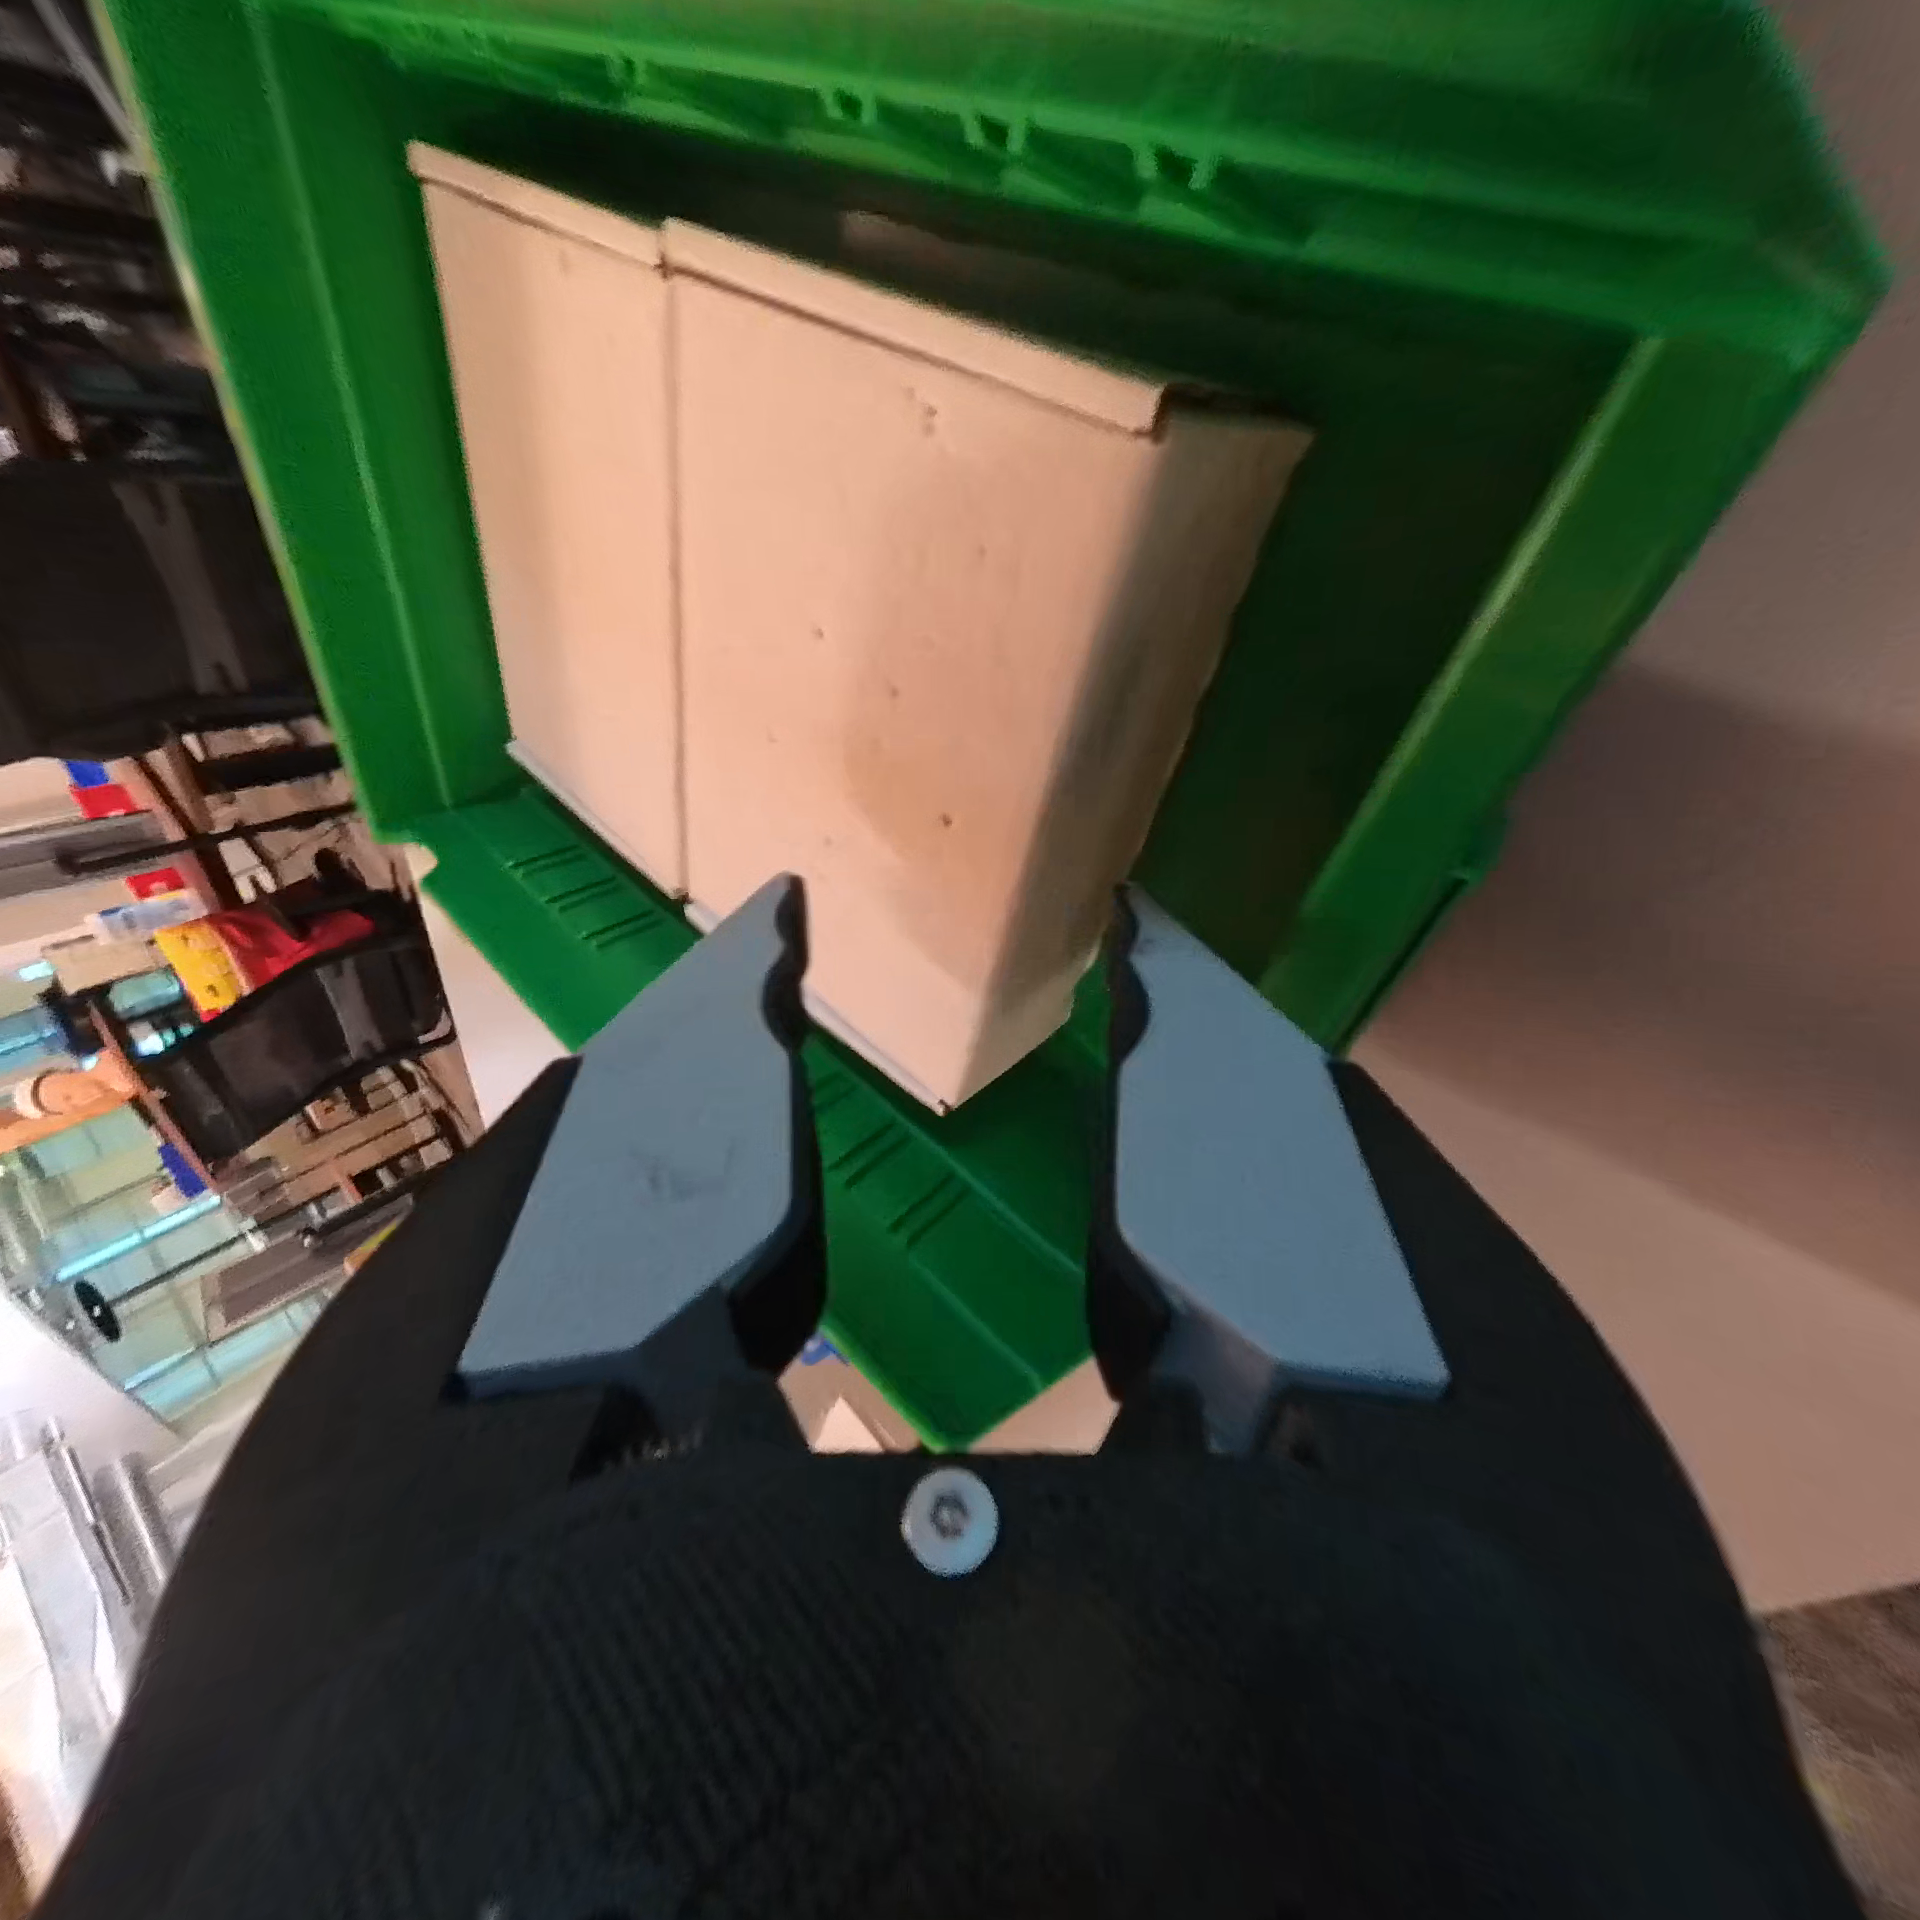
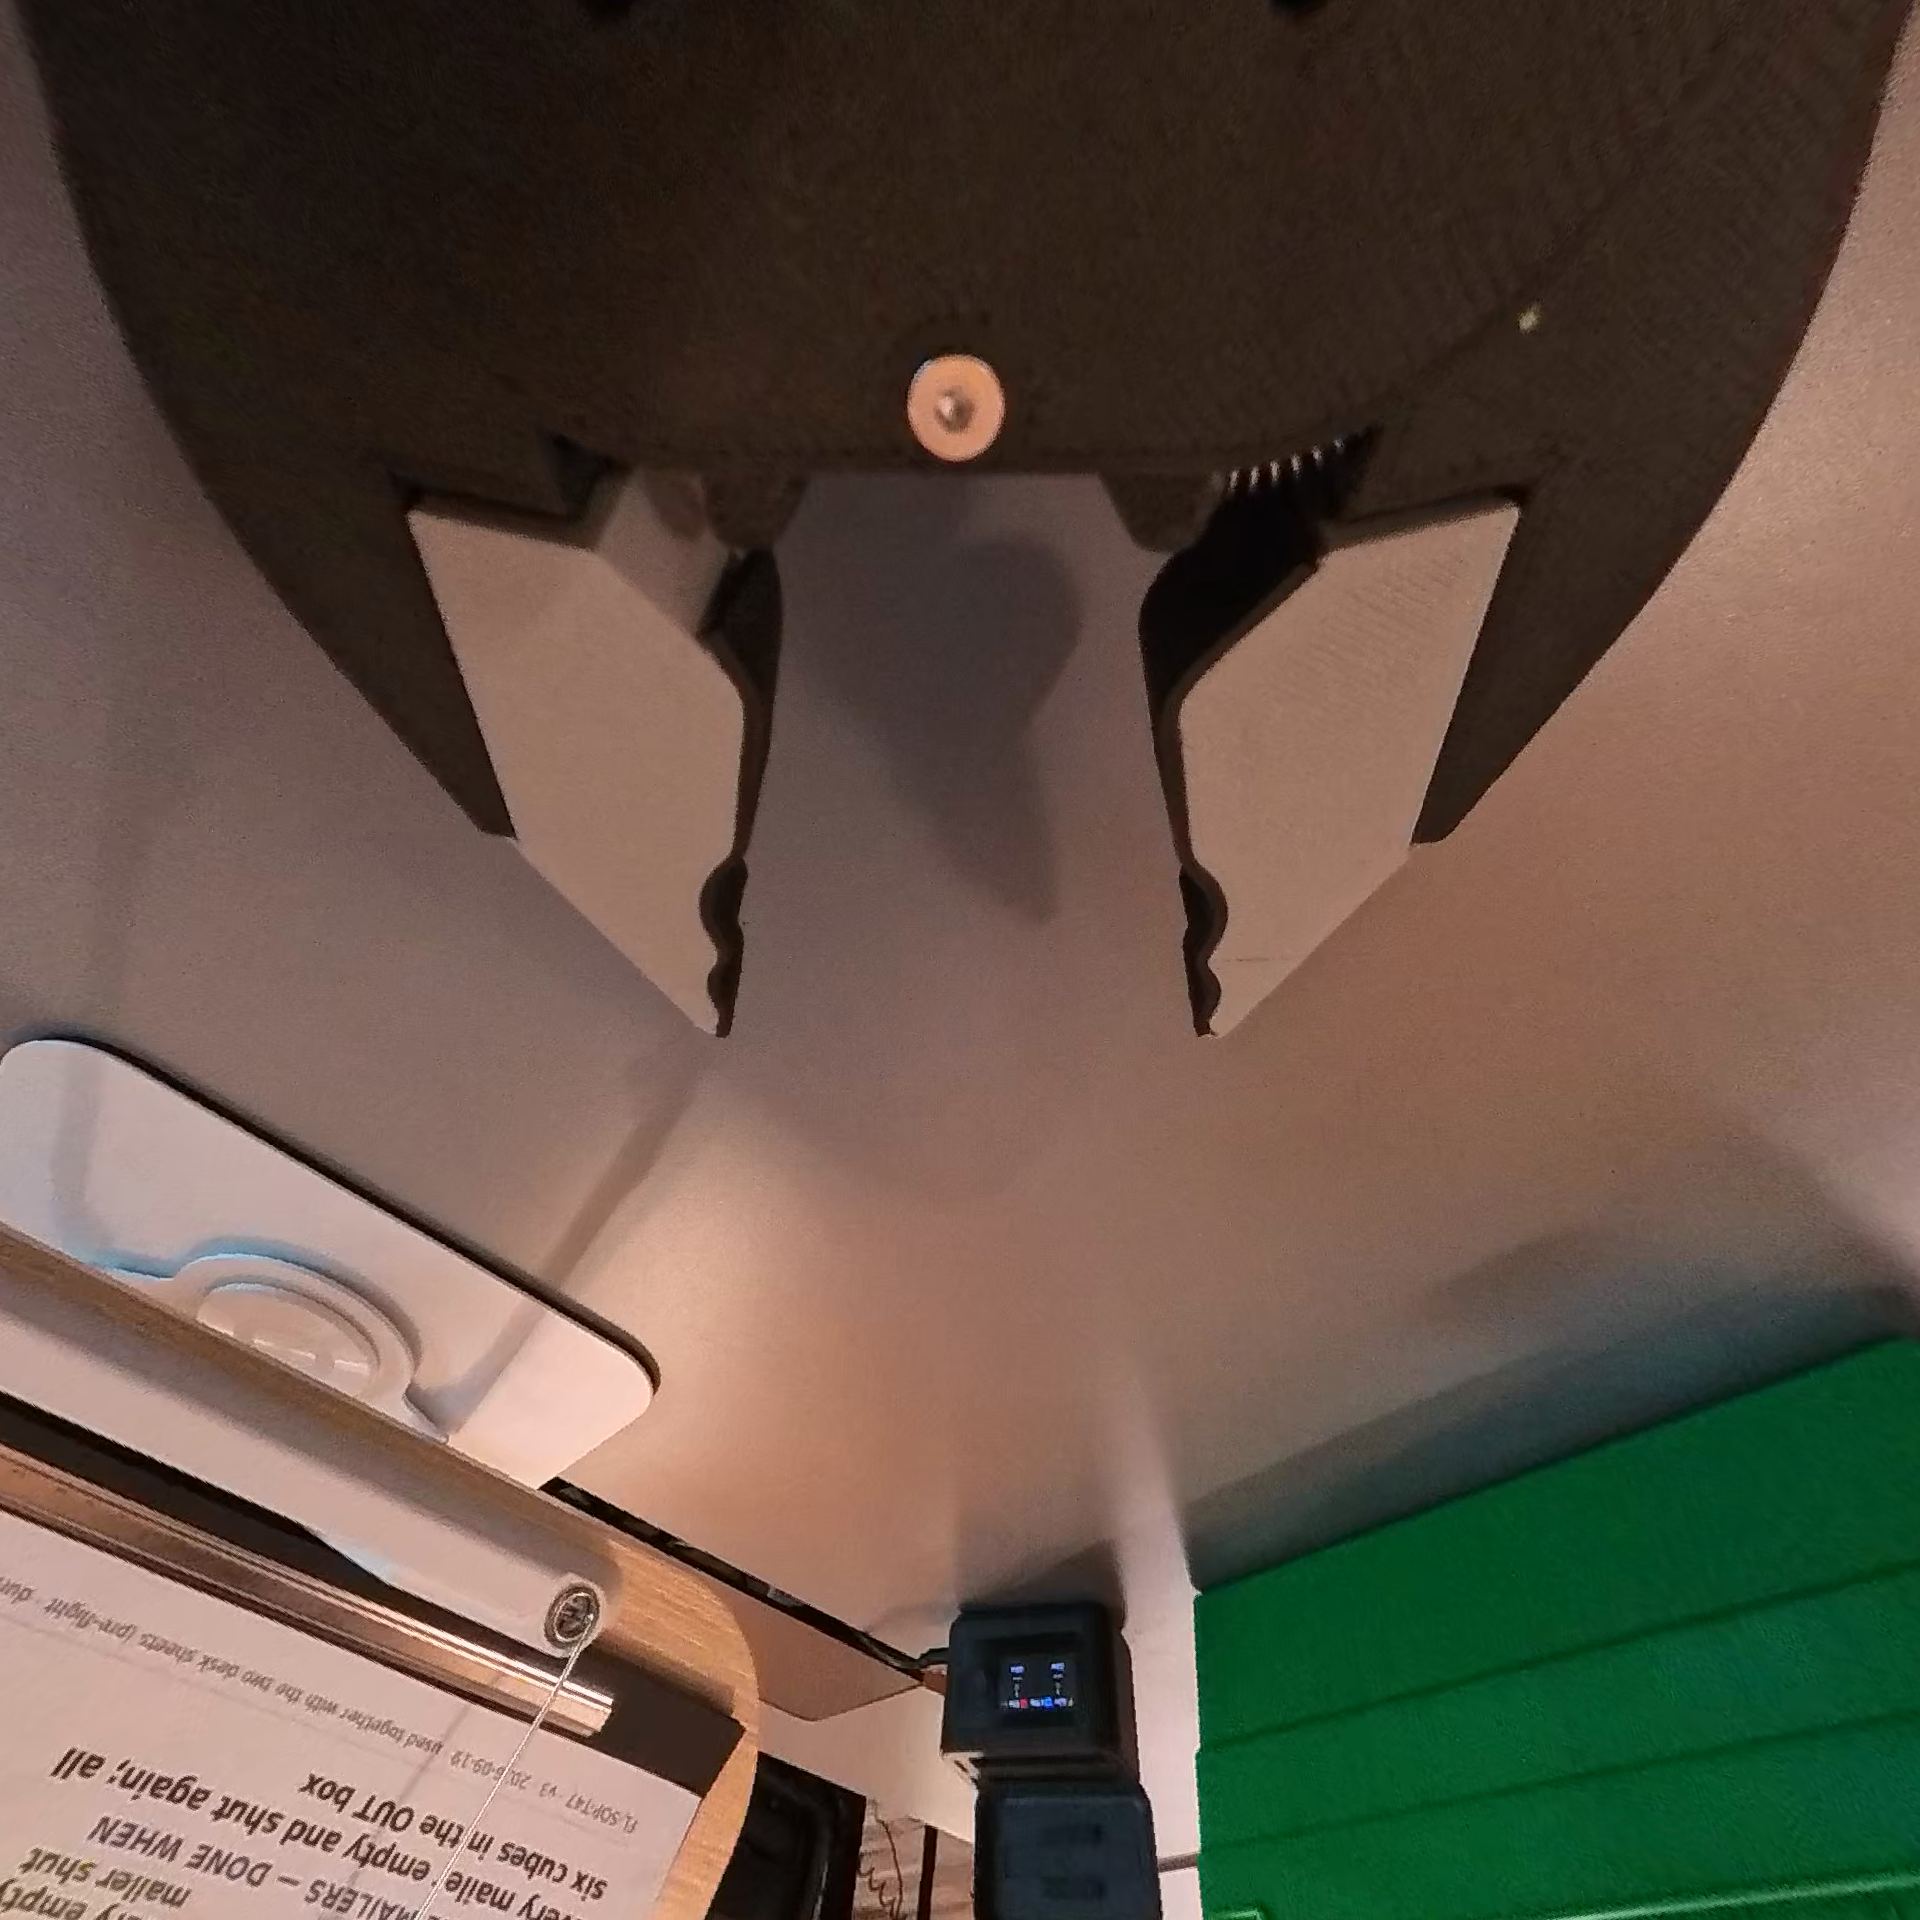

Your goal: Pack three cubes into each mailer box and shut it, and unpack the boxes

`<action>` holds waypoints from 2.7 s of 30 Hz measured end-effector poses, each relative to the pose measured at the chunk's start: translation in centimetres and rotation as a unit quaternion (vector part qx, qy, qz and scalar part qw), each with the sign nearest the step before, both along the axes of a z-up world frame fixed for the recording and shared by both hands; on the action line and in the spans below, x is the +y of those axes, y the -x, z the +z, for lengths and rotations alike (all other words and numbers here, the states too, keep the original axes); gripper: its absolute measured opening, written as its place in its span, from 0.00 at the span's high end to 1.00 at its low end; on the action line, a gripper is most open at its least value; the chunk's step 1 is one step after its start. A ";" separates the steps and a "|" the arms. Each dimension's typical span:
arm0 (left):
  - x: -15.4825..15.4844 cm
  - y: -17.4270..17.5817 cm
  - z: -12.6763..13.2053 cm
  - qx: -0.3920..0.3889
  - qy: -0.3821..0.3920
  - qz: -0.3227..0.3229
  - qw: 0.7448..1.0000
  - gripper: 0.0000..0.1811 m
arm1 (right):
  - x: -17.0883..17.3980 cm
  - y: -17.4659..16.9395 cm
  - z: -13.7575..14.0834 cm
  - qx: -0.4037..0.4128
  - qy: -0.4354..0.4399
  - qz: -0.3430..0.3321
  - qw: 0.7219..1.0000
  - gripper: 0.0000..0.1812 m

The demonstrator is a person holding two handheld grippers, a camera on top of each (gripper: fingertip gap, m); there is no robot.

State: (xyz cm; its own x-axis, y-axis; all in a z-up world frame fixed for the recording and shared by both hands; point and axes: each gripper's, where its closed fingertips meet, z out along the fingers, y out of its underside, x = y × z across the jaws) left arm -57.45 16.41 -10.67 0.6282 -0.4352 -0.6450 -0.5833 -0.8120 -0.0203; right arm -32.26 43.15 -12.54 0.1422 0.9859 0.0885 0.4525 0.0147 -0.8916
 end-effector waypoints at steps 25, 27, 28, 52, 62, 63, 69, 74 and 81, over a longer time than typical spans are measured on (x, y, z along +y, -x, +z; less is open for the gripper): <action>3.6 1.8 -3.8 -0.017 -0.018 -0.074 0.997 0.57 | -1.7 0.3 -0.3 -0.009 0.011 0.029 0.999 0.55; 3.6 1.8 -3.8 -0.019 -0.018 -0.078 0.997 0.57 | -1.6 0.3 -0.4 -0.010 0.013 0.029 0.999 0.55; 3.6 1.7 -3.8 -0.020 -0.018 -0.078 0.997 0.57 | -1.6 0.3 -0.4 -0.009 0.015 0.029 0.999 0.55; 1.9 -1.0 0.0 -0.133 0.130 -0.038 0.982 0.66 | -2.0 0.2 -0.3 -0.008 0.022 0.038 0.999 0.56; 0.8 -0.5 0.5 -0.087 0.150 -0.036 0.984 0.67 | -2.0 0.1 -0.3 -0.005 0.025 0.036 0.999 0.56; 0.7 -0.3 0.6 -0.076 0.147 -0.037 0.985 0.67 | -2.0 0.1 -0.3 -0.005 0.024 0.036 0.999 0.56; 0.6 0.3 1.6 -0.015 0.112 -0.052 0.992 0.68 | -2.1 0.1 -0.3 -0.007 0.020 0.039 0.999 0.56; -0.1 0.6 1.0 -0.007 0.104 -0.049 0.993 0.68 | -2.1 0.1 -0.3 -0.007 0.020 0.038 0.999 0.56; 0.0 0.5 1.2 0.004 0.104 -0.053 0.993 0.68 | -2.0 0.1 -0.3 -0.005 0.028 0.036 0.999 0.56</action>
State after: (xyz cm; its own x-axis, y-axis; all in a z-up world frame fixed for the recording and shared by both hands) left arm -57.98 16.45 -9.46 0.5670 -0.6230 -0.5389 -0.6650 -0.7323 0.1468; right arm -32.38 41.16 -12.84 0.0710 0.9969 0.0347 0.4616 -0.0020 -0.8871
